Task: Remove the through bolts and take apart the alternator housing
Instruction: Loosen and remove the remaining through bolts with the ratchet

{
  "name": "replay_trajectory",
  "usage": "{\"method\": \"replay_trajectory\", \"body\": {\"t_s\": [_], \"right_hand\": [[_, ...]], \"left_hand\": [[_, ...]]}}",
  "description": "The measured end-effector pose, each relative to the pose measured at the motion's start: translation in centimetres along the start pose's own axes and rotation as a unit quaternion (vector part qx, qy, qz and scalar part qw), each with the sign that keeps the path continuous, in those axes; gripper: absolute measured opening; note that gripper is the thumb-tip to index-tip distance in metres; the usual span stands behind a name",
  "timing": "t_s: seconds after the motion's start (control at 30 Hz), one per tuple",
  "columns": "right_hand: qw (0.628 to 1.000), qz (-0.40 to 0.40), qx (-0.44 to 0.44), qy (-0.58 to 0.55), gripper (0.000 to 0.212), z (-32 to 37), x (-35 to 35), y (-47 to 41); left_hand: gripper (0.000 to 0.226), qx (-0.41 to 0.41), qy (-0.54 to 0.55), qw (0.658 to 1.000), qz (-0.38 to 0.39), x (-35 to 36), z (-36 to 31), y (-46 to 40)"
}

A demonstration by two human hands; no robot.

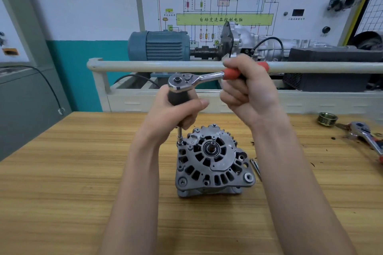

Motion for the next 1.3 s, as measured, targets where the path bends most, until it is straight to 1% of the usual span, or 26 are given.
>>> {"method": "replay_trajectory", "body": {"t_s": [0.07, 0.1, 0.17, 0.23, 0.3, 0.33, 0.37, 0.43, 0.47, 0.53, 0.6, 0.67, 0.7, 0.73, 0.77, 0.8, 0.87, 0.93, 1.0, 1.03, 1.07, 1.1, 1.13, 1.17, 1.23, 1.3], "right_hand": [[0.997, 0.047, 0.052, 0.014, 0.050, 0.0, 0.7, -1.3], [0.996, 0.056, 0.064, 0.014, 0.053, -0.1, 0.9, -1.6], [0.997, 0.038, 0.061, 0.005, 0.054, -0.3, 1.1, -1.7], [1.000, -0.010, 0.015, -0.016, 0.047, -0.5, 0.8, -0.8], [0.996, -0.065, -0.059, -0.030, 0.044, -0.8, 0.4, 0.7], [0.991, -0.090, -0.095, -0.033, 0.044, -0.9, 0.4, 1.6], [0.985, -0.110, -0.126, -0.032, 0.044, -1.0, 0.5, 2.4], [0.977, -0.130, -0.166, -0.027, 0.042, -1.1, 0.8, 3.4], [0.976, -0.130, -0.171, -0.026, 0.042, -1.0, 0.9, 3.5], [0.983, -0.111, -0.147, -0.024, 0.043, -0.6, 0.9, 2.8], [0.994, -0.066, -0.082, -0.013, 0.044, -0.3, 0.8, 1.4], [1.000, -0.002, 0.003, 0.007, 0.046, -0.3, 1.2, -0.3], [0.999, 0.029, 0.039, 0.016, 0.049, -0.3, 1.5, -0.9], [0.997, 0.048, 0.061, 0.022, 0.053, -0.4, 1.8, -1.2], [0.996, 0.055, 0.069, 0.023, 0.056, -0.4, 1.9, -1.4], [0.996, 0.050, 0.068, 0.019, 0.055, -0.4, 2.0, -1.5], [0.999, 0.012, 0.035, -0.001, 0.048, -0.5, 1.7, -0.9], [0.998, -0.048, -0.037, -0.014, 0.044, -0.8, 1.2, 0.4], [0.987, -0.105, -0.116, -0.017, 0.043, -1.1, 1.0, 2.2], [0.981, -0.124, -0.146, -0.018, 0.042, -1.3, 1.0, 3.0], [0.976, -0.136, -0.166, -0.020, 0.041, -1.4, 1.0, 3.6], [0.975, -0.140, -0.173, -0.024, 0.042, -1.4, 1.0, 3.9], [0.976, -0.135, -0.170, -0.026, 0.043, -1.3, 1.0, 4.0], [0.980, -0.121, -0.155, -0.028, 0.043, -1.0, 0.8, 3.6], [0.993, -0.068, -0.094, -0.020, 0.044, -0.2, 0.5, 2.3], [1.000, 0.002, -0.019, 0.001, 0.045, 0.2, 0.6, 0.5]], "left_hand": [[0.033, -0.011, 0.000, 1.000, 0.013, 0.0, 0.1, 0.1], [0.035, -0.015, 0.001, 1.000, 0.007, 0.0, 0.2, 0.0], [0.037, -0.023, 0.002, 0.999, -0.043, -0.2, 0.2, -0.1], [0.036, -0.033, 0.005, 0.990, -0.140, -0.4, 0.3, -0.3], [0.030, -0.042, 0.016, 0.969, -0.244, -0.3, 0.4, -0.5], [0.028, -0.044, 0.023, 0.958, -0.281, -0.1, 0.4, -0.5], [0.028, -0.045, 0.030, 0.951, -0.303, 0.3, 0.5, -0.5], [0.030, -0.047, 0.033, 0.947, -0.315, 0.4, 0.5, -0.5], [0.032, -0.049, 0.025, 0.952, -0.301, 0.2, 0.5, -0.5], [0.034, -0.041, 0.004, 0.974, -0.221, -0.3, 0.4, -0.5], [0.033, -0.019, 0.009, 0.994, -0.103, -0.8, 0.3, -0.3], [0.030, -0.018, 0.022, 1.000, -0.001, -0.9, 0.4, 0.1], [0.031, -0.029, 0.014, 0.999, 0.033, -0.7, 0.5, 0.2], [0.033, -0.043, 0.004, 0.998, 0.050, -0.5, 0.6, 0.3], [0.035, -0.053, 0.002, 0.997, 0.049, -0.4, 0.7, 0.4], [0.037, -0.060, 0.010, 0.997, 0.036, -0.4, 0.7, 0.3], [0.042, -0.067, 0.035, 0.997, -0.026, -0.6, 0.6, 0.0], [0.043, -0.074, 0.039, 0.988, -0.128, -0.7, 0.6, -0.5], [0.042, -0.086, 0.031, 0.964, -0.249, -0.5, 0.8, -0.7], [0.038, -0.089, 0.024, 0.951, -0.295, -0.2, 0.8, -0.7], [0.033, -0.088, 0.017, 0.945, -0.315, 0.1, 0.8, -0.7], [0.028, -0.085, 0.008, 0.947, -0.309, 0.2, 0.7, -0.7], [0.027, -0.079, -0.004, 0.958, -0.276, 0.1, 0.7, -0.6], [0.031, -0.070, -0.013, 0.972, -0.222, 0.0, 0.6, -0.6], [0.036, -0.044, -0.010, 0.995, -0.088, -0.4, 0.5, -0.3], [0.032, -0.036, 0.015, 0.999, 0.021, -0.6, 0.5, 0.0]]}}
Point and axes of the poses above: each hand's wrist, its own y-axis away from the middle knuckle, its own x-axis out of the palm, z = x × y, the point moved 4 cm from there along -y, towards the middle knuckle, and after that the axes turned 10 degrees about -x, right-handed, at the moved point
